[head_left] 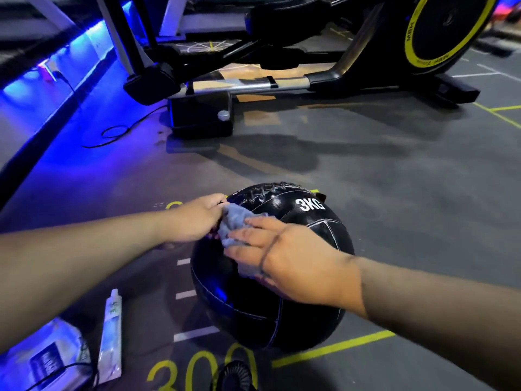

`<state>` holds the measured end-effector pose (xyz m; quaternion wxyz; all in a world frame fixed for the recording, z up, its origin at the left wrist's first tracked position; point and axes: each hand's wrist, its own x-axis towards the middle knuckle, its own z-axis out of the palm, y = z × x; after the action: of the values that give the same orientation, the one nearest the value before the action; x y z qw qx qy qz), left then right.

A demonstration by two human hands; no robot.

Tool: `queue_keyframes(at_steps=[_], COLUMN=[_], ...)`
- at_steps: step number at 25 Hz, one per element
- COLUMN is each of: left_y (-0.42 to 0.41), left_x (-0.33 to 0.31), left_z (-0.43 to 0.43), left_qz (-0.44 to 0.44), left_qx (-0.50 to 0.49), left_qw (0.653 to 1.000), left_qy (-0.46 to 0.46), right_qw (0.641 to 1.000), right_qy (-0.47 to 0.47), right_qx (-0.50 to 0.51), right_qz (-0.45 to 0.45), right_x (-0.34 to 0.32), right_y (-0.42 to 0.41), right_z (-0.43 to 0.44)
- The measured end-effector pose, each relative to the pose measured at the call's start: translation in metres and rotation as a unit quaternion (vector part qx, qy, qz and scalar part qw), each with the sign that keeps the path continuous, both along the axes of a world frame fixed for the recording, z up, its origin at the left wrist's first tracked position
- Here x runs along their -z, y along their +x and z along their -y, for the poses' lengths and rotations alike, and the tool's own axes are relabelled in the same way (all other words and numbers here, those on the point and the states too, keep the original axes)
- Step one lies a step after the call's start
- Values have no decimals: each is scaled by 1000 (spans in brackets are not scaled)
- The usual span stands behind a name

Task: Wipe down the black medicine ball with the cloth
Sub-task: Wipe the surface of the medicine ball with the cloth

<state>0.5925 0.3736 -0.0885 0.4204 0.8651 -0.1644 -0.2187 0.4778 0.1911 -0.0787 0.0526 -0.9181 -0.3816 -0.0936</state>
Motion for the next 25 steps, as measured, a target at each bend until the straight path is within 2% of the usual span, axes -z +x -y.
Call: queue_keyframes(at_steps=[4,6,7,8,10,11,12,13,15,16,18,19,20,22,23,25], left_y=[1,4,5,7,9,10,10,11,11,12,13,14,15,18,19,19], left_x=[3,3,3,3,5,5,5,5,4,5,7,7,7,6,5,6], left_z=[-1,-3,-3,-4,-2,0,1,1,-1,-3,-6,-6,-6,-6,-7,-9], left_qz=[-29,-20,-14,-11,-10,-5,3,11,24,27,27,27,28,32,37,43], left_qx=[3,14,15,12,5,7,9,8,-4,-11,-19,-20,-21,-26,-28,-32], left_qw=[999,999,1000,1000,1000,1000,1000,999,998,998,998,998,998,998,998,997], left_qy=[-43,-28,-19,-14,-8,3,19,35,55,57,54,51,45,40,47,63], right_qw=[989,977,962,933,851,835,848,879,956,983,998,998,997,994,978,915], right_qy=[60,117,157,209,316,341,335,307,209,141,22,-1,8,106,178,274], right_qx=[131,173,219,286,406,423,407,364,205,114,-19,-44,-46,31,113,291], right_qz=[-31,-29,-45,-68,-107,-88,-45,-14,12,22,48,55,57,25,-3,-62], right_x=[-13,-12,-10,-7,6,11,15,18,25,29,35,34,32,28,24,22], right_y=[9,8,5,0,-8,-11,-14,-17,-23,-25,-28,-27,-24,-16,-11,-6], right_z=[28,58,74,86,93,89,80,70,50,41,25,26,31,52,69,101])
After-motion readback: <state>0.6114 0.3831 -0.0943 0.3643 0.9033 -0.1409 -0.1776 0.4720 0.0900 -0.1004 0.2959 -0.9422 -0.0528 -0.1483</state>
